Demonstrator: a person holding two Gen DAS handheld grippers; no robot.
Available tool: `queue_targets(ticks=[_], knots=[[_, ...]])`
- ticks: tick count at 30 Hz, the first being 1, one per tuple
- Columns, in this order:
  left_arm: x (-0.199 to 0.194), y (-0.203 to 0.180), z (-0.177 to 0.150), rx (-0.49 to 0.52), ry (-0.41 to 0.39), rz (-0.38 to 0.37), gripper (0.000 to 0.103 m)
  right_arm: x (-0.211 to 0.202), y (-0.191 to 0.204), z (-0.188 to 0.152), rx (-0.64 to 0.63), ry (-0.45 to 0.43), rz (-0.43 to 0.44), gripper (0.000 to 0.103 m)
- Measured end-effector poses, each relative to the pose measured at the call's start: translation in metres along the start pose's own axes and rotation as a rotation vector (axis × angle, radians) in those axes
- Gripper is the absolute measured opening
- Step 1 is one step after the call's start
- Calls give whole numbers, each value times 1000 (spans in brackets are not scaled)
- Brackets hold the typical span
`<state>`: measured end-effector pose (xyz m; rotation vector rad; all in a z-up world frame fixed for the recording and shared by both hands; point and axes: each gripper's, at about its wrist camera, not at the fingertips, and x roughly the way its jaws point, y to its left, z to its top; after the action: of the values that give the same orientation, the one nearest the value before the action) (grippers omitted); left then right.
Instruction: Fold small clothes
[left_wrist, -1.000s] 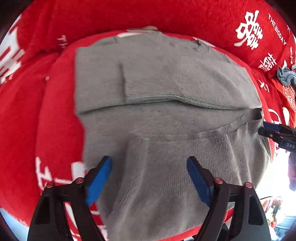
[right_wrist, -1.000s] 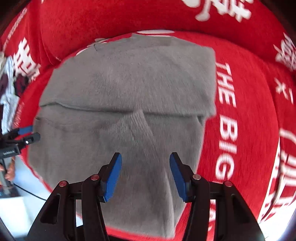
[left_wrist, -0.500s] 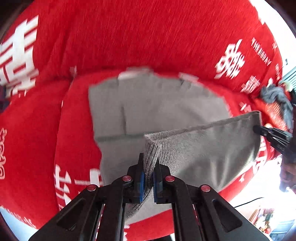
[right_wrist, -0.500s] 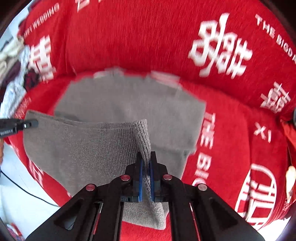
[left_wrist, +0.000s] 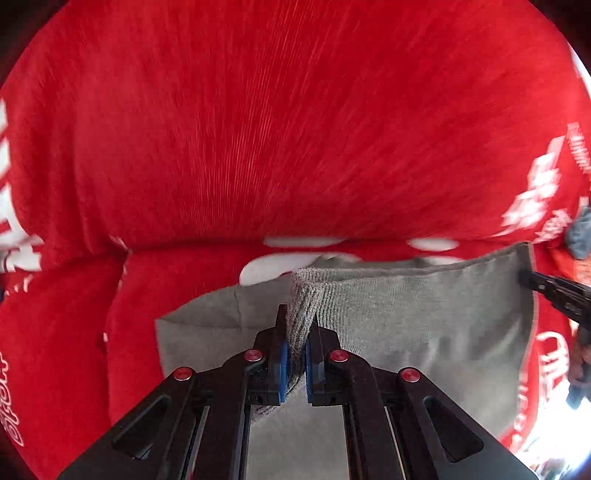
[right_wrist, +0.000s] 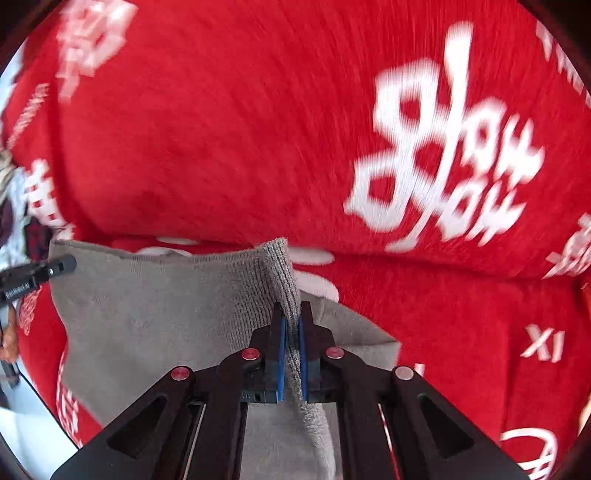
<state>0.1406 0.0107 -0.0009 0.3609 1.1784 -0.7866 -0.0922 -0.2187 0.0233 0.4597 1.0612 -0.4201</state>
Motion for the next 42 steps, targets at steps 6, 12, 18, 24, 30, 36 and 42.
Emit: queue_targets(ticks=[6, 12, 18, 24, 30, 36, 42], knots=[[55, 16, -9, -46, 82, 152, 18, 71, -16, -2, 52, 124, -14, 7], [16, 47, -8, -123, 56, 288, 60, 50, -49, -6, 210, 135, -68, 21], [-27, 32, -35, -93, 101, 116, 61, 2, -45, -32, 246, 122, 116, 21], [-30, 34, -95, -201, 199, 103, 61, 12, -18, -77, 185, 252, 125, 21], [-33, 58, -139, -229, 246, 3, 61, -15, -2, -111, 261, 257, 339, 36], [-27, 64, -158, -203, 272, -153, 61, 19, 93, -177, 485, 424, 640, 59], [-20, 79, -158, -181, 303, -258, 16, 67, 134, -216, 863, 311, 670, 58]])
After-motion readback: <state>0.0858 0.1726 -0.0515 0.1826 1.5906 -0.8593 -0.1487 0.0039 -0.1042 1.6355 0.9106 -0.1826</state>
